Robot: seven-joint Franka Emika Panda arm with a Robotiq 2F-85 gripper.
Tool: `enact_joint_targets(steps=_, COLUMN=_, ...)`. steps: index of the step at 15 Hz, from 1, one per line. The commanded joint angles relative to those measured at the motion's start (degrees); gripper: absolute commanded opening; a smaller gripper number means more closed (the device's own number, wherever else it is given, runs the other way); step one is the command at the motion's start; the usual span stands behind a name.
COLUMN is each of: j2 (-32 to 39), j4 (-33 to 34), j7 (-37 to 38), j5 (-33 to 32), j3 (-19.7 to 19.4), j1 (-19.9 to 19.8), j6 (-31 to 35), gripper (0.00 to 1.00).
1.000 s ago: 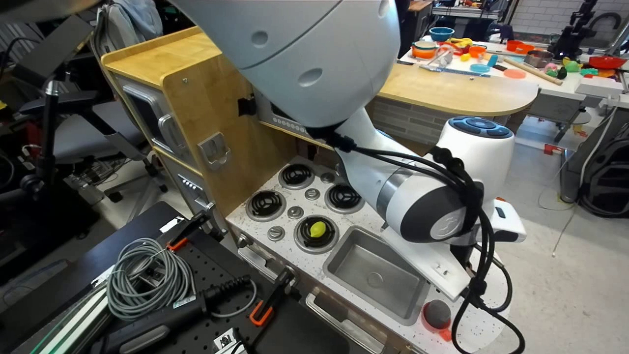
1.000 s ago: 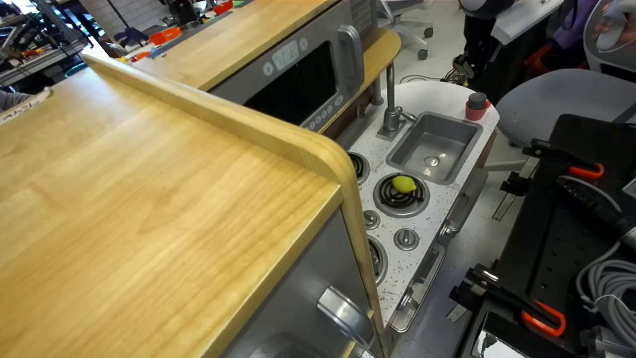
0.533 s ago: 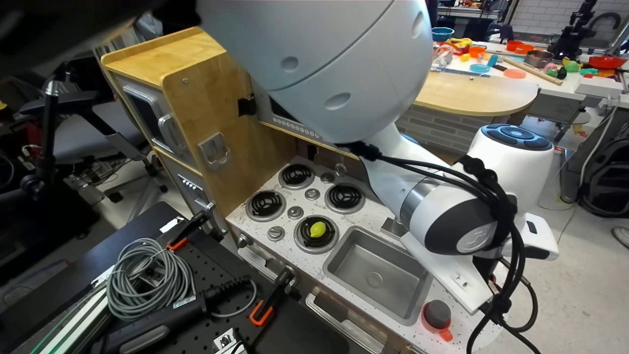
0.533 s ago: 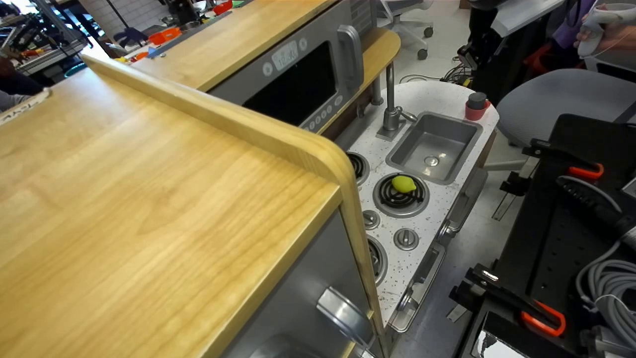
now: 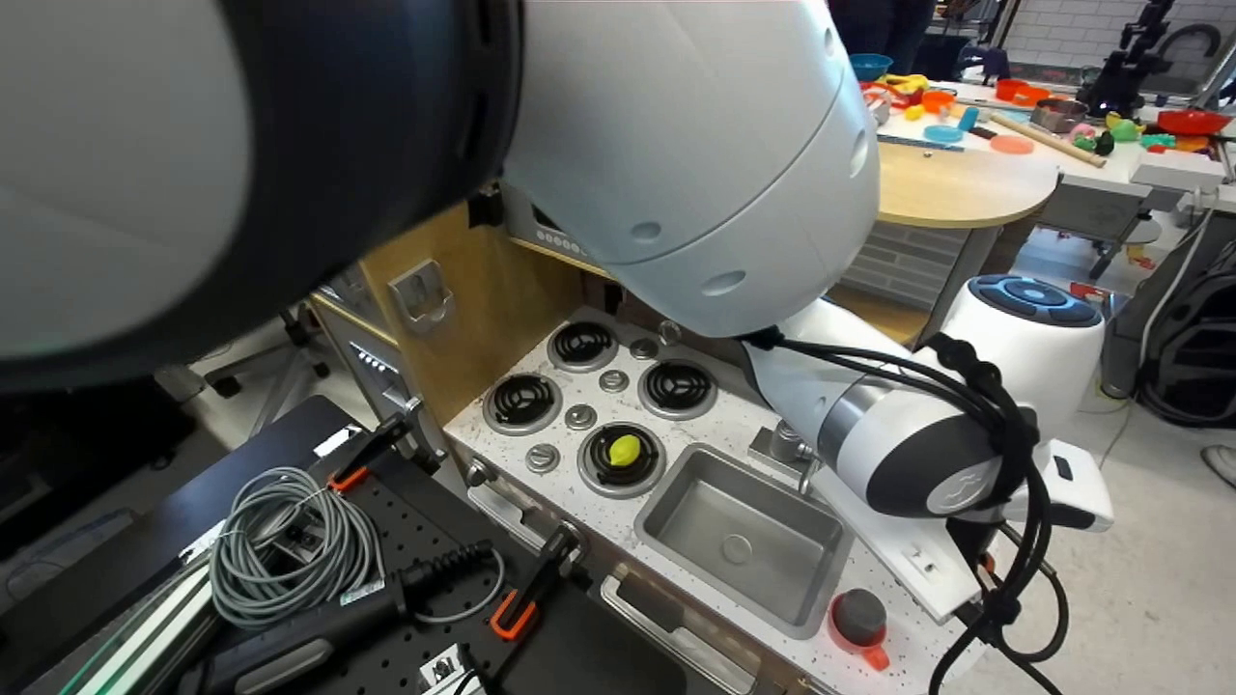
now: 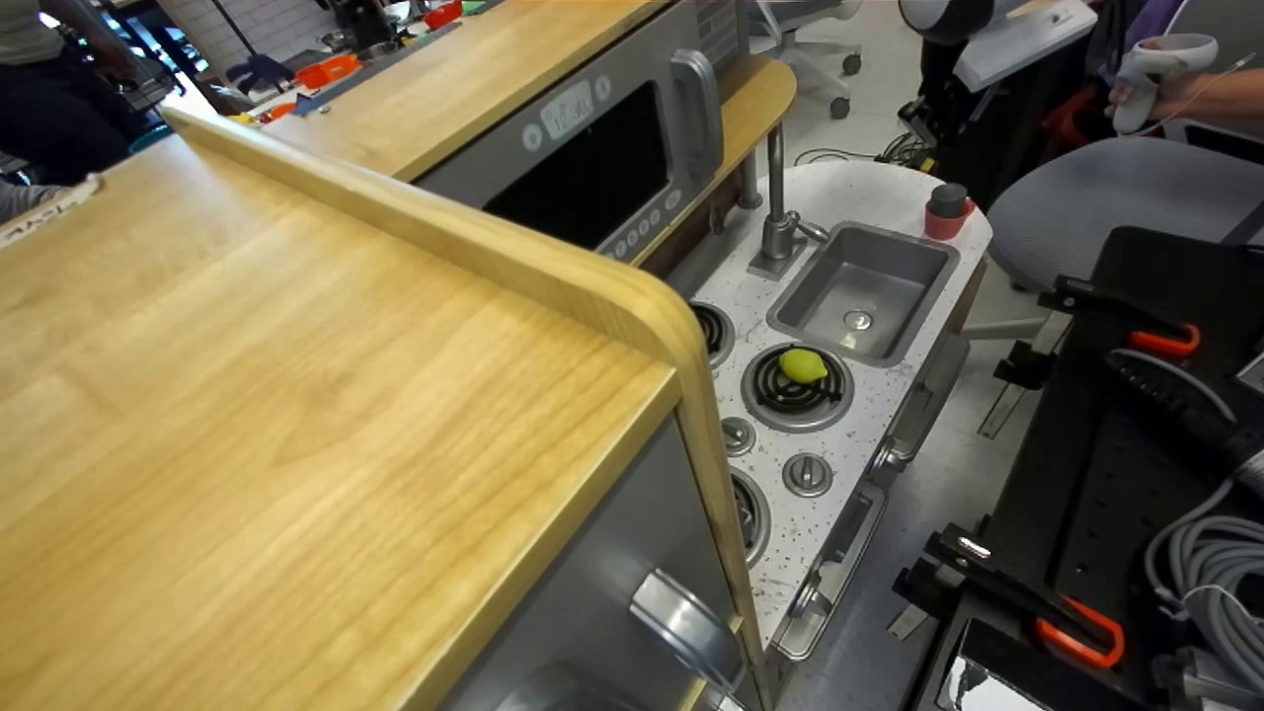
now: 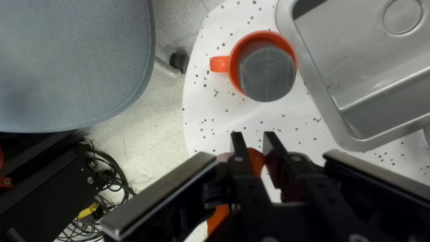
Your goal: Move the drumstick toy from the sink to the countertop
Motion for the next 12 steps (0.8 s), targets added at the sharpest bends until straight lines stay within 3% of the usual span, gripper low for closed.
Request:
enact_joint_targets(steps=1, j2=4.80, j4=7.07, j7=0.91, j5=1.12, j3=-0.25, j1=-0.65, j6=-3.34, gripper=0.05)
enact_joint_targets(steps=12, j2=15.09, j4=20.96, j7=3.94, j5=1.56, j3=-0.43, j1=-3.43, j6=-11.21, gripper=0.05)
